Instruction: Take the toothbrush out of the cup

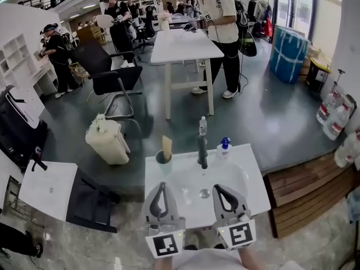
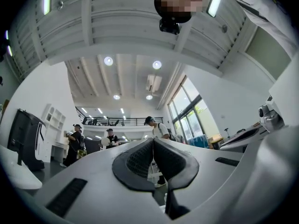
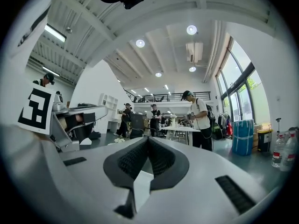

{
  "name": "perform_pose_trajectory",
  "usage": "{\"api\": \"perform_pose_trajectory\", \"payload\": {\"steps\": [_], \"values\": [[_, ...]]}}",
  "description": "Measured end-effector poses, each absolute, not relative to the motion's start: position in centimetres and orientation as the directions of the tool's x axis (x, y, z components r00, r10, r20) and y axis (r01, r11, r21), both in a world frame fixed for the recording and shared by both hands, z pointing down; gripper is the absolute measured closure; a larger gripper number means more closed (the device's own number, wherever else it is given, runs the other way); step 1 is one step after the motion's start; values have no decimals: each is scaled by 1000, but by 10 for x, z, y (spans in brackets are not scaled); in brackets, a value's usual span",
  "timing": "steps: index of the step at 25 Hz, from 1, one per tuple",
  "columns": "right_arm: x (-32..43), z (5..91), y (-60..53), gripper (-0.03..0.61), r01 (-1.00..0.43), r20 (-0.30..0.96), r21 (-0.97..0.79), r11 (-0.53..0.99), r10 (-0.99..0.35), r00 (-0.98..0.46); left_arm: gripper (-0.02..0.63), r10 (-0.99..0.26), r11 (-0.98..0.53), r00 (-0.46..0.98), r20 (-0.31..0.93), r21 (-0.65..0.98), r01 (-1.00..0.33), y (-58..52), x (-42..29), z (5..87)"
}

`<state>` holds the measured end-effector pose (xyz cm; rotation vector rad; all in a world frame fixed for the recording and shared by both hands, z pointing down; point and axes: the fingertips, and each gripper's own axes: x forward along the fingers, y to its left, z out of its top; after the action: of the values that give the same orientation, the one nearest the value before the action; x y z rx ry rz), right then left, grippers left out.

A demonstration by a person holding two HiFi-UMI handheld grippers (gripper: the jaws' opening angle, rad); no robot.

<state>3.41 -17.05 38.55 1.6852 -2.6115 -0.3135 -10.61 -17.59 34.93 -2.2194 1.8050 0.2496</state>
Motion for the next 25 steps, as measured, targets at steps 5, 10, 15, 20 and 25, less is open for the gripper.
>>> {"api": "perform_pose_trajectory", "payload": {"steps": [5, 10, 15, 20, 25], "values": [[31, 365, -208, 566, -915, -109, 152, 374, -914, -391, 595, -942, -175, 190, -277, -78, -981, -230, -116, 347], [35, 377, -239, 566, -908, -81, 126, 399, -908, -410, 595, -942, -177, 190, -276, -71, -982, -250, -108, 348], [32, 383, -251, 566, -862, -52, 144, 486, -866, -497, 595, -958, -124, 132, -256, -44, -991, -250, -108, 351], [28, 383, -259, 566, -838, -62, 140, 527, -840, -538, 595, -963, -77, 86, -256, -47, -996, -254, -115, 348], [31, 381, -264, 566, -836, -64, 113, 536, -836, -545, 595, -957, -67, 78, -280, -48, -997, -258, -115, 339]]}}
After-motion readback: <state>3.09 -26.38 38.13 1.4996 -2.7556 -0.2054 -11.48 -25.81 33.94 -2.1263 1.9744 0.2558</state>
